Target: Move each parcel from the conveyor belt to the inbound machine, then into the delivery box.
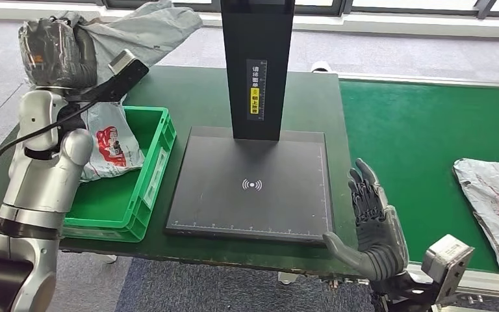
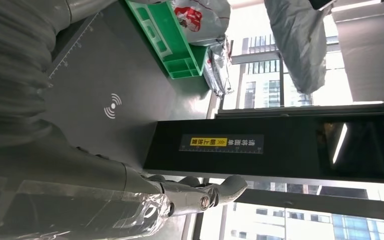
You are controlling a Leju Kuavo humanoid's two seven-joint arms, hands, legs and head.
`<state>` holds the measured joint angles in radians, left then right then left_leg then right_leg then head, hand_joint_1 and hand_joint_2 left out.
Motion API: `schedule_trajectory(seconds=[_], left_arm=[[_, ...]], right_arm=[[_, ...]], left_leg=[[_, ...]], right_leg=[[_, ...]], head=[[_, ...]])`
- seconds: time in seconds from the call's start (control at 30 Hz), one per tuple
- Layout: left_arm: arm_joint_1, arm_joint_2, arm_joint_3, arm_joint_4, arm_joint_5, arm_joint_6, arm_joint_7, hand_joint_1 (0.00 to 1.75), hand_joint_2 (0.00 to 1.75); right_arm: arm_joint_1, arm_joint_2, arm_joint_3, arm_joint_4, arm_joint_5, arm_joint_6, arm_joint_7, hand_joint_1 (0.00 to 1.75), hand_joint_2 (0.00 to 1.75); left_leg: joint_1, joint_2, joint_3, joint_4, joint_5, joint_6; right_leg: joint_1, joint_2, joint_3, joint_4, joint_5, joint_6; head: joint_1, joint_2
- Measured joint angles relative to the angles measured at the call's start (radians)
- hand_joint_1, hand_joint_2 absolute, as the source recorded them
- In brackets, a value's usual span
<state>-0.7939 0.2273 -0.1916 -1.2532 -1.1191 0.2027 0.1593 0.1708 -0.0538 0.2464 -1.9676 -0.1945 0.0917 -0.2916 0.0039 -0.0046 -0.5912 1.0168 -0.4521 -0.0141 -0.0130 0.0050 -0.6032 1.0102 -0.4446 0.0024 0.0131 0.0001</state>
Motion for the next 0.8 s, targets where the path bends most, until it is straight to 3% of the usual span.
schedule_trajectory(seconds=[0.23,0.47,0.6,0.73,0.8], left_arm=[[-0.025,0.058,0.046,0.231,-0.045,-0.099,0.025,1.75,1.75],[-0.011,0.072,0.058,0.424,-0.08,-0.246,0.033,1.75,1.75],[0.008,0.075,0.058,0.501,-0.093,-0.33,0.032,1.75,0.0],[0.012,0.08,0.057,0.56,-0.089,-0.423,-0.012,1.73,0.0],[0.012,0.081,0.057,0.581,-0.083,-0.46,-0.033,0.88,0.0]], right_arm=[[-0.002,-0.011,0.0,0.015,-0.015,0.05,0.005,0.0,1.75],[-0.015,-0.011,0.0,0.033,-0.018,0.106,0.015,0.0,1.75],[-0.018,-0.011,0.0,0.037,-0.017,0.132,0.025,0.0,1.75],[-0.019,-0.011,0.0,0.04,-0.017,0.141,0.026,0.0,1.75],[-0.019,-0.011,0.0,0.041,-0.017,0.142,0.027,0.0,1.75]], left_leg=[[0.0,0.0,0.0,-0.001,0.001,-0.002],[0.002,-0.001,-0.001,-0.001,0.001,-0.002],[0.002,0.0,-0.001,-0.001,0.001,-0.002],[0.002,-0.001,-0.001,-0.001,0.001,-0.002],[0.002,-0.001,-0.001,-0.001,0.001,-0.002]], right_leg=[[0.002,0.0,0.0,0.0,0.0,-0.002],[0.002,0.0,0.0,0.0,0.0,-0.002],[0.001,0.0,0.0,0.0,0.0,-0.002],[0.002,0.0,0.0,0.0,0.0,-0.002],[0.002,0.0,0.0,0.0,0.0,-0.002]], head=[[0.0,0.0],[0.0,0.0],[0.0,0.0],[0.0,0.0],[0.0,0.0]])
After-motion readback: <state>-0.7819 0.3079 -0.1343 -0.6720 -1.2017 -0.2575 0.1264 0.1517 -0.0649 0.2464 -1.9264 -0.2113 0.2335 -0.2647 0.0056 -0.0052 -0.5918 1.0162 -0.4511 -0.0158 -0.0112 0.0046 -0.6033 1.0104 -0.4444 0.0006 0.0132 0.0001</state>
